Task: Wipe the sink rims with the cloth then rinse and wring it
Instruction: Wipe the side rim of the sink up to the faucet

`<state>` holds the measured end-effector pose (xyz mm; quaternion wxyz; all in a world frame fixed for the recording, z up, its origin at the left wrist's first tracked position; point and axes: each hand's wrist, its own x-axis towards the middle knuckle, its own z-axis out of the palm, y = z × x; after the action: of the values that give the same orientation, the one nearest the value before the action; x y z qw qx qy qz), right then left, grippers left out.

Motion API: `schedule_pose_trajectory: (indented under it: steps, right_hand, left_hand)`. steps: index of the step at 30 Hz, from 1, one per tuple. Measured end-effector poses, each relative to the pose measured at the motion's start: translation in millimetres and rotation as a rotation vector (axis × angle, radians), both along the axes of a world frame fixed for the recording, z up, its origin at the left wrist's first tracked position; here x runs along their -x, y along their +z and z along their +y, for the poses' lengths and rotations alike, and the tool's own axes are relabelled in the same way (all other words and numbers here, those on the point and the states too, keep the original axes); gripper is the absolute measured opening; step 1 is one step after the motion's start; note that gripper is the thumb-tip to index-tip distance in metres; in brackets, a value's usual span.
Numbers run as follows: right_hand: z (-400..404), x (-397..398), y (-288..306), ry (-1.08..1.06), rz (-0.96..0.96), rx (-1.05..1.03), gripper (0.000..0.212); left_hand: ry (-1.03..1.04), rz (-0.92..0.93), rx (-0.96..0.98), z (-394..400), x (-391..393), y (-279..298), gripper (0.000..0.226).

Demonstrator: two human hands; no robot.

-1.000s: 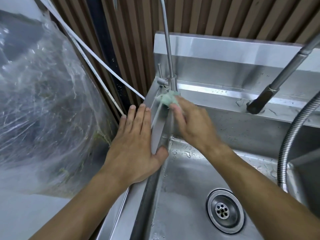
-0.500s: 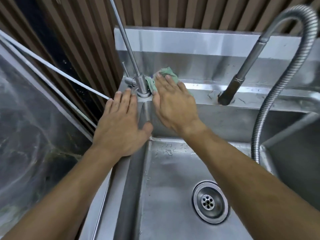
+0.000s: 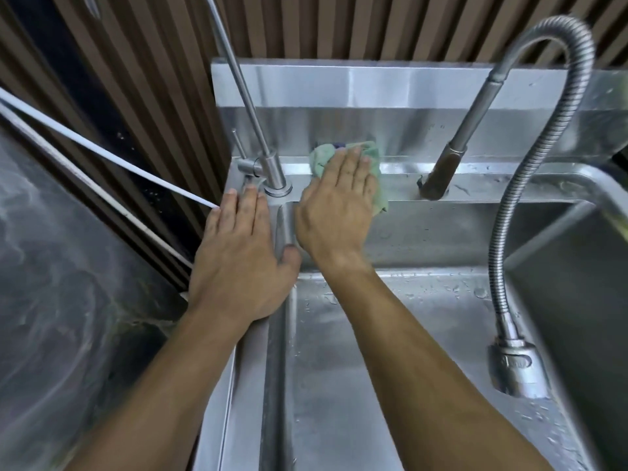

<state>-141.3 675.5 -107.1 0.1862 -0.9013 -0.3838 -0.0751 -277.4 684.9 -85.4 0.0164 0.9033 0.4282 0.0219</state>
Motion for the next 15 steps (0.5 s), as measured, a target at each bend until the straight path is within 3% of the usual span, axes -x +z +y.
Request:
schedule_pose_trajectory:
  steps: [3, 6, 11, 15]
  right_hand:
    - [-32, -36, -8, 0.133, -0.130, -0.047, 0.058]
    - [-48, -65, -8, 0.013, -0.091, -0.055, 0.058]
    - [-18, -27, -1, -0.154, -0.013, -0.030, 0.065]
    - [-23, -22, -7, 0.164, -0.062, -0.064, 0.060]
  left_hand:
    - [-0.002, 0.003, -0.009, 1, -1, 1, 0.090]
    - [-0.017, 0.019, 0.001, 0, -2, 2, 0.089]
    - [-0.013, 0.033, -0.013, -3, -2, 2, 0.085]
    - [-0.013, 0.053, -0.031, -3, -3, 1, 0.087]
